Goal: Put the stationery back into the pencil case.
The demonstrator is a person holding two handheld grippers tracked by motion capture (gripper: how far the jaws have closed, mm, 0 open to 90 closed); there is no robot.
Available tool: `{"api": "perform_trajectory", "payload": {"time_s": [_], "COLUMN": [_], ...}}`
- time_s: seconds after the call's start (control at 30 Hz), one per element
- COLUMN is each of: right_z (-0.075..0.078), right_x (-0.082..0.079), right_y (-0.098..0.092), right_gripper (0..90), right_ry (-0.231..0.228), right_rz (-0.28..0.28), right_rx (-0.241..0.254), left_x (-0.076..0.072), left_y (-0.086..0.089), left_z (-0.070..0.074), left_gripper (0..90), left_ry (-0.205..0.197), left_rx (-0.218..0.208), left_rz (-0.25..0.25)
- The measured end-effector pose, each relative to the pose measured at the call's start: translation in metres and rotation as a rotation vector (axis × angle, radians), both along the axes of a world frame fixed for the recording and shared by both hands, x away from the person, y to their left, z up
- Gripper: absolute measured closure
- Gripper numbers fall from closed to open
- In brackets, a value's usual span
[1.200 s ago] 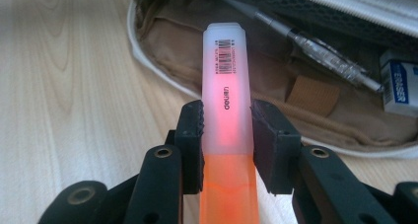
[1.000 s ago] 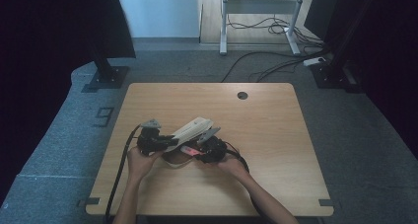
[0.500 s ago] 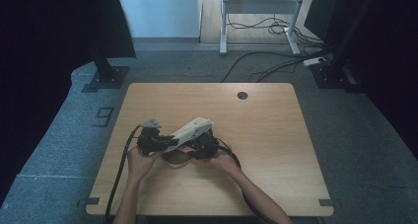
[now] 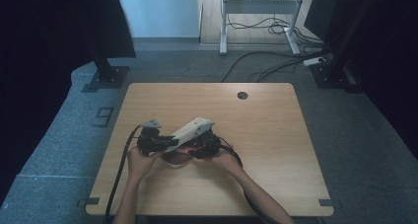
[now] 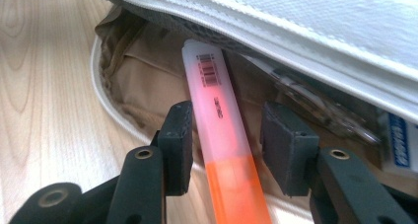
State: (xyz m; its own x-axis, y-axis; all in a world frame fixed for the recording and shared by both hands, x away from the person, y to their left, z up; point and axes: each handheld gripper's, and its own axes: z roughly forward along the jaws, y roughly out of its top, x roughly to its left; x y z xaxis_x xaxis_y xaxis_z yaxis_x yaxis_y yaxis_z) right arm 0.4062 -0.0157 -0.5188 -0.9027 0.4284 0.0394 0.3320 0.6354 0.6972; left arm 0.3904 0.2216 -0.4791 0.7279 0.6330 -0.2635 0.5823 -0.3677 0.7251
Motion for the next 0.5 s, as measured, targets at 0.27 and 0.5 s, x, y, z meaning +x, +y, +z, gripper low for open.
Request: {"api": "perform_trajectory", "payload": {"time_s": [0.27,0.5], "right_z": [0.005,0.005], "right_x": [-0.008,-0.017], "right_y": [-0.025,-0.050], "right_gripper": [55.2,57.2], "right_ry": [0.000,0.011], "right_rz": [-0.033,-0.059], "right_rx": [0.010,0.026], "left_x": [0.000,0.000], "left_y": [0.000,0.000], "left_z": [0.000,0.000], "left_gripper": [74.8,74.8], "left_ry": [0.000,0.002], "left_rx": [0.003,0.001], "left_rz": [-0.003,-0.003]}}
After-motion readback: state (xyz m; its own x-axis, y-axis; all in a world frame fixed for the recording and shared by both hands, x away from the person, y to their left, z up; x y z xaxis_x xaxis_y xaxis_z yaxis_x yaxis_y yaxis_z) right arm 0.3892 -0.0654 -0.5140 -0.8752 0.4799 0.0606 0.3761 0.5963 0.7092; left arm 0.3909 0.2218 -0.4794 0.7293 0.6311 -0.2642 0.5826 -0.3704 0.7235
